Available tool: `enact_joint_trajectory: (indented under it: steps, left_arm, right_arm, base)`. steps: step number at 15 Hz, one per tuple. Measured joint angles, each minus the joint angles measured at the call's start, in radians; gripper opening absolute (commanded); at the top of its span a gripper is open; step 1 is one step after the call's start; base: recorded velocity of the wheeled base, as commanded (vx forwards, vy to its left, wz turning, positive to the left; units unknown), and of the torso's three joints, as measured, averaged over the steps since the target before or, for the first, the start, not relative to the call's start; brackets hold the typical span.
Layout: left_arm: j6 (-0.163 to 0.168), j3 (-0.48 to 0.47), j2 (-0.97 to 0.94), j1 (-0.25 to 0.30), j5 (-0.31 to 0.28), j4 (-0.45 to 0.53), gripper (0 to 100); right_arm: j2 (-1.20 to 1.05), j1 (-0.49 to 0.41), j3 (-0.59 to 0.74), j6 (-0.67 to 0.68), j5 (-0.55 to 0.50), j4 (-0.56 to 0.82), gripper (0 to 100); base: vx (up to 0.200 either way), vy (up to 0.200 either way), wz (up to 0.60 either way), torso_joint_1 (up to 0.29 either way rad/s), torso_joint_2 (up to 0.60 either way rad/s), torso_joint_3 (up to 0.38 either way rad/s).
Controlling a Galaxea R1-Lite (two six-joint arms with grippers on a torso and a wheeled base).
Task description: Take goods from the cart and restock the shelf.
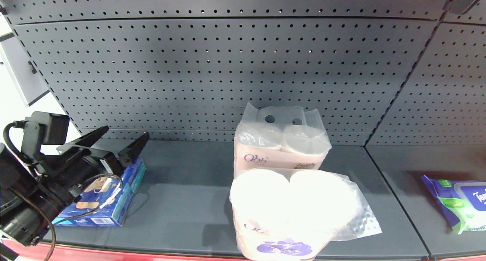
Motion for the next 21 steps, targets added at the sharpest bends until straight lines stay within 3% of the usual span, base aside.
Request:
enact_joint_trajectory:
  steps: [2, 5, 7, 11, 13, 15, 17, 21]
  left_arm:
    - [0.002, 0.001, -0.022, -0.001, 0.002, 0.066, 100]
    - [0.001, -0.015, -0.123, -0.004, 0.0, 0.323, 100]
    - [0.0, -0.058, -0.25, -0.006, -0.002, 0.626, 100]
    - [0.0, -0.236, -0.581, -0.007, -0.03, 1.38, 100]
    - [0.0, -0.326, -0.746, -0.007, -0.043, 1.665, 100]
    - [0.001, -0.372, -0.894, -0.007, -0.045, 1.851, 100]
    - [0.002, -0.394, -1.011, -0.007, -0.035, 1.968, 100]
    - [0.003, -0.4, -1.15, -0.006, 0.011, 2.053, 100]
  right_arm:
    - [0.01, 0.0, -0.02, 0.0, 0.001, -0.003, 100]
    - [0.063, 0.0, -0.086, -0.001, 0.003, -0.003, 100]
    - [0.124, 0.0, -0.138, -0.001, 0.003, -0.003, 100]
    - [0.287, -0.01, -0.221, 0.0, -0.002, -0.008, 100]
    - [0.378, -0.047, -0.258, -0.001, -0.007, -0.01, 100]
    - [0.467, -0.133, -0.287, -0.001, -0.02, -0.007, 100]
    - [0.561, -0.216, -0.3, 0.021, -0.018, -0.01, 100]
    - [0.751, -0.193, -0.327, 0.156, 0.034, -0.057, 100]
  base:
    - [0.0, 0.0, 0.0, 0.0, 0.0, 0.0]
    - [0.0, 0.0, 0.0, 0.0, 0.0, 0.0]
    - [0.0, 0.0, 0.0, 0.0, 0.0, 0.0]
    - [0.0, 0.0, 0.0, 0.0, 0.0, 0.0]
    - [0.0, 0.0, 0.0, 0.0, 0.0, 0.0]
    - [0.0, 0.0, 0.0, 0.0, 0.0, 0.0]
    - [0.0, 0.0, 0.0, 0.0, 0.0, 0.0]
    - [0.0, 0.0, 0.0, 0.0, 0.0, 0.0]
